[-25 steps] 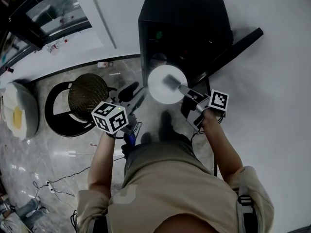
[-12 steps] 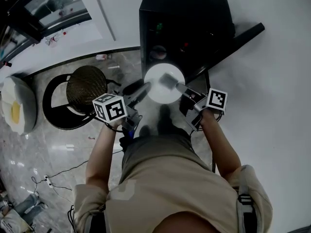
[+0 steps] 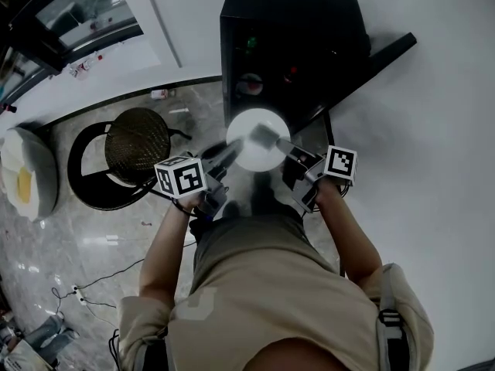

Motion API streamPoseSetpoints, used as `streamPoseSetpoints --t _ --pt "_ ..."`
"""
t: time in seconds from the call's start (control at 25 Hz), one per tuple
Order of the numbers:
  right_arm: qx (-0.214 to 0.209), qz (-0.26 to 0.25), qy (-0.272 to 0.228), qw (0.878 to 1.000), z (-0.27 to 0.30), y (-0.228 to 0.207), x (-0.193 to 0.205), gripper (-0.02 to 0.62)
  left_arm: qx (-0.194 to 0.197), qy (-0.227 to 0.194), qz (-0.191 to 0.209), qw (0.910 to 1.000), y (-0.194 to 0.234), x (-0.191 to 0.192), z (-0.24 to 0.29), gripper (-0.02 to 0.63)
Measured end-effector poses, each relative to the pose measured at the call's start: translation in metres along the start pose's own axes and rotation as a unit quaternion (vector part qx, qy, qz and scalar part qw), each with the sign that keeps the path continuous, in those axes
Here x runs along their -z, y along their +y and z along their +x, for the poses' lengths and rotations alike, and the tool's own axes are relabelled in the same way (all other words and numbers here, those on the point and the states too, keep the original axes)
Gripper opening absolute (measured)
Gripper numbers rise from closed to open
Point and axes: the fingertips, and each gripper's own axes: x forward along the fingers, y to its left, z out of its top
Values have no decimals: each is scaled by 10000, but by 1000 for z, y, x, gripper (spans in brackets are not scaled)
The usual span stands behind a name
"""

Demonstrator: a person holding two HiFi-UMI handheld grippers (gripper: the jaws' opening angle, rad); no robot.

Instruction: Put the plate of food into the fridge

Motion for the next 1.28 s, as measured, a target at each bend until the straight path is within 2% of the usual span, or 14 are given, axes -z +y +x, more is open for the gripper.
streamPoseSetpoints --t 0.12,0.32,0.44,1.0,1.28 --pt "88 -14 -4 10000 -1 -4 4 29 -1 41 -266 9996 3 7 -2 74" --pt "254 20 -8 9997 1 -12 17 29 -77 169 -420 9989 12 19 -11 72" --pt "208 -53 -14 9998 2 -14 23 29 -59 280 -546 9981 14 25 -14 66" --pt "700 -254 -234 9970 -10 -31 59 29 34 865 -694 9938 21 64 -31 63" --pt "912 -499 -255 9943 -14 -32 69 29 -27 945 -1108 9893 28 78 -35 51"
